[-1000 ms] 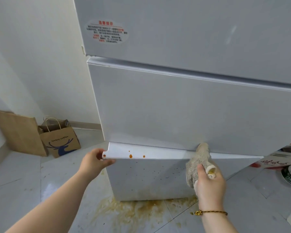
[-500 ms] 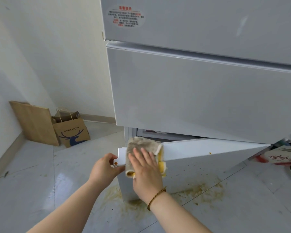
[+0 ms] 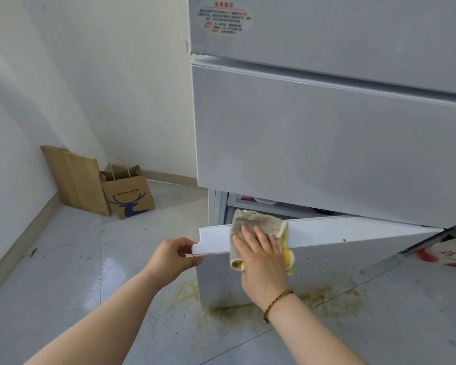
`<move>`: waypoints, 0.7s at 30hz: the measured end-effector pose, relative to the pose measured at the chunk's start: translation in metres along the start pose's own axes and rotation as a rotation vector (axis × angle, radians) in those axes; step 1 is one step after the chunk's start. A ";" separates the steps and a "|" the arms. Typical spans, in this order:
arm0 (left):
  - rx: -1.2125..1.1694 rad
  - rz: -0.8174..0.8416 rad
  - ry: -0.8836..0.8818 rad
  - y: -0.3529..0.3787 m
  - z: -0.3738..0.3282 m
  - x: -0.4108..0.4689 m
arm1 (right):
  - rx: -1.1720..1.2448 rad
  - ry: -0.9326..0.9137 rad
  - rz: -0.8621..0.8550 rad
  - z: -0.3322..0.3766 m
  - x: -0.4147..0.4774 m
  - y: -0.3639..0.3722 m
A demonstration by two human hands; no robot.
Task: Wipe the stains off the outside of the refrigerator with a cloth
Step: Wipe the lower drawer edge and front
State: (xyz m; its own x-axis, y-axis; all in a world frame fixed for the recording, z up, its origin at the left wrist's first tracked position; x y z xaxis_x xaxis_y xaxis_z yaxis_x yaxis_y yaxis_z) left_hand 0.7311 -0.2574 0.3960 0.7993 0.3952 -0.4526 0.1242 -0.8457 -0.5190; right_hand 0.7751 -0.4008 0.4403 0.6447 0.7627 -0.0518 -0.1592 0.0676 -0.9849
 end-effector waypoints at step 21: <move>0.253 -0.171 0.273 0.008 -0.031 -0.019 | 0.048 0.223 -0.117 -0.009 0.002 -0.002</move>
State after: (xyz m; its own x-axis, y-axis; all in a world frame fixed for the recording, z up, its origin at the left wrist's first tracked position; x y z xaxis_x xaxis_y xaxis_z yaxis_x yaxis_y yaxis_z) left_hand 0.7352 -0.2829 0.4229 0.9104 0.3844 -0.1529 0.1480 -0.6477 -0.7474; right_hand 0.7839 -0.4054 0.4409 0.8087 0.5878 0.0219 -0.1054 0.1814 -0.9778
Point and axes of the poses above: each hand's wrist, its own x-axis towards the middle knuckle, its own y-axis out of the palm, z = x × y, the point moved 10 cm from there along x, towards the middle knuckle, and after that the axes turned 8 degrees about -y, right-handed, at the moved point
